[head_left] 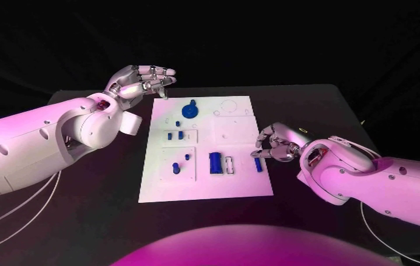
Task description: Assemble the parts on the task board
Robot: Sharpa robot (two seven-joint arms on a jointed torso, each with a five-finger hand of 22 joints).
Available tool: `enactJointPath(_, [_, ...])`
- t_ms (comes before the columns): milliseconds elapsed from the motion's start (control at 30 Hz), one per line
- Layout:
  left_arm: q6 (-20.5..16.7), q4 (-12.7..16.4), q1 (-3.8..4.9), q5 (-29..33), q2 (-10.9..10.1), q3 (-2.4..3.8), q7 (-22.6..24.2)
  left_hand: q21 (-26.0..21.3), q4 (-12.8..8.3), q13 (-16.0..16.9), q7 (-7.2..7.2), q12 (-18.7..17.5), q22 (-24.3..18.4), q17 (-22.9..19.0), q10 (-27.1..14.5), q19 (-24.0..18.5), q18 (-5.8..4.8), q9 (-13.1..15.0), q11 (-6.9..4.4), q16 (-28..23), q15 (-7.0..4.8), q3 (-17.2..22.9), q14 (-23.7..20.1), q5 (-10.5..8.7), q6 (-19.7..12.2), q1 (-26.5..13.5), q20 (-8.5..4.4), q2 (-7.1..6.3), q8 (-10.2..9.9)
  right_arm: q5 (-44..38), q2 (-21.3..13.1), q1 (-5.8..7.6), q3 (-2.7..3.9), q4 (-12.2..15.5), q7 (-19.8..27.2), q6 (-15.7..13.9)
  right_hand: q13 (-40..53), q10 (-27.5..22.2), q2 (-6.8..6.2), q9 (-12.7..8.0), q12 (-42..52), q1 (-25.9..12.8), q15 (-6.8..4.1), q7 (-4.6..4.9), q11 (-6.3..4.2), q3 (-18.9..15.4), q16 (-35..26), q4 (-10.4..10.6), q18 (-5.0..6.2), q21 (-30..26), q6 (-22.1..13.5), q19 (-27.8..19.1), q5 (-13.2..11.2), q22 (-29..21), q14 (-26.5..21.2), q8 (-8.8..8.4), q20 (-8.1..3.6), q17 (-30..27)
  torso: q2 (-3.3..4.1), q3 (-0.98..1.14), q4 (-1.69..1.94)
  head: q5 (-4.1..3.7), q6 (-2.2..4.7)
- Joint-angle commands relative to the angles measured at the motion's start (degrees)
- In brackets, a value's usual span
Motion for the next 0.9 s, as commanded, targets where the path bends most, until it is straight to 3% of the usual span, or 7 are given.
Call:
enactJointPath(33, [0.23, 0.29, 0.03, 0.33, 0.00, 0.03, 0.35, -0.34, -0.29, 0.06, 1.04, 0.20, -0.07, 0.05, -0.49, -0.23, 0.36, -0.09, -0.02, 0.22, 0.16, 0.18, -0.35, 0.29, -0.35, 0.02, 0.14, 0.38, 0.31, -1.34, -0.30, -0.73, -0.07, -0.11, -1.07, 1.93, -11.30, -1.10, 0.19, -0.04, -3.14, 1.06, 0.35, 0.10, -0.13, -0.19, -0.50, 0.09, 0.27, -1.16, 0.64, -0.37, -0.11, 9.22, 3.49, -0.27, 0.25, 3.53, -0.14, 0.06, -0.29, 0.07, 0.00])
enactJointPath(200, [0.29, 0.28, 0.03, 0.34, 0.01, 0.03, 0.37, -0.34, -0.29, 0.06, 1.04, 0.20, -0.07, 0.05, -0.49, -0.23, 0.36, -0.09, -0.02, 0.22, 0.16, 0.18, -0.35, 0.29, -0.35, 0.02, 0.14, 0.38, 0.31, -2.63, 0.18, -1.73, -0.10, -0.67, -2.00, 1.91, -12.37, -1.91, 0.01, -0.11, -4.56, 1.33, 0.31, 0.07, -0.17, -0.13, -0.87, 0.09, 0.49, -2.29, 0.85, -0.76, 0.46, 8.91, 3.29, -0.62, 0.31, 2.79, -0.17, 0.10, -0.21, 0.10, 0.00])
enactJointPath(433, [0.29, 0.23, 0.03, 0.36, 0.01, 0.03, 0.36, -0.34, -0.29, 0.06, 1.04, 0.20, -0.07, 0.05, -0.49, -0.23, 0.36, -0.09, -0.02, 0.22, 0.16, 0.18, -0.35, 0.29, -0.35, 0.02, 0.14, 0.38, 0.31, -3.37, 1.43, -2.44, -0.12, -2.05, -2.84, 2.15, -12.56, -1.89, 0.15, -0.07, -4.77, 1.43, 0.19, -0.16, -0.35, 0.10, -0.93, 0.24, 0.49, -2.29, 1.65, -0.70, 1.56, 8.90, 3.32, -0.69, 0.28, 2.89, -0.10, -0.10, 0.02, 0.18, 0.00])
enactJointPath(667, [0.26, 0.24, 0.02, 0.37, -0.09, 0.02, 0.36, -0.35, -0.25, 0.07, 1.05, 0.36, -0.08, 0.06, -0.59, -0.22, 0.35, -0.09, -0.01, 0.25, 0.17, 0.18, -0.34, 0.28, -0.40, -0.08, 0.16, 0.38, 0.38, -4.01, 1.98, -2.93, -0.12, -2.91, -3.60, 2.64, -12.56, -1.62, 0.42, 0.10, -4.69, 0.99, -0.07, -0.57, -0.67, 0.33, -0.92, 0.42, 0.42, -1.97, 2.77, -0.48, 3.10, 8.98, 3.40, -0.56, 0.10, 3.07, -0.11, -0.08, -0.23, 0.44, 0.00])
enactJointPath(900, [0.28, 0.21, 0.02, 0.37, -0.14, 0.02, 0.34, -0.35, -0.25, 0.07, 1.05, 0.36, -0.08, 0.06, -0.59, -0.22, 0.35, -0.09, -0.01, 0.25, 0.17, 0.18, -0.34, 0.28, -0.40, -0.08, 0.16, 0.38, 0.38, -4.51, 2.14, -3.16, -0.13, -3.16, -4.12, 3.37, -12.57, -1.46, 0.44, 0.34, -4.65, 0.43, -0.28, -0.90, -0.94, 0.32, -0.91, 0.48, 0.37, -1.72, 3.63, -0.32, 3.38, 9.06, 3.44, -0.22, -0.06, 3.16, -0.14, -0.04, -0.14, 0.41, 0.00])
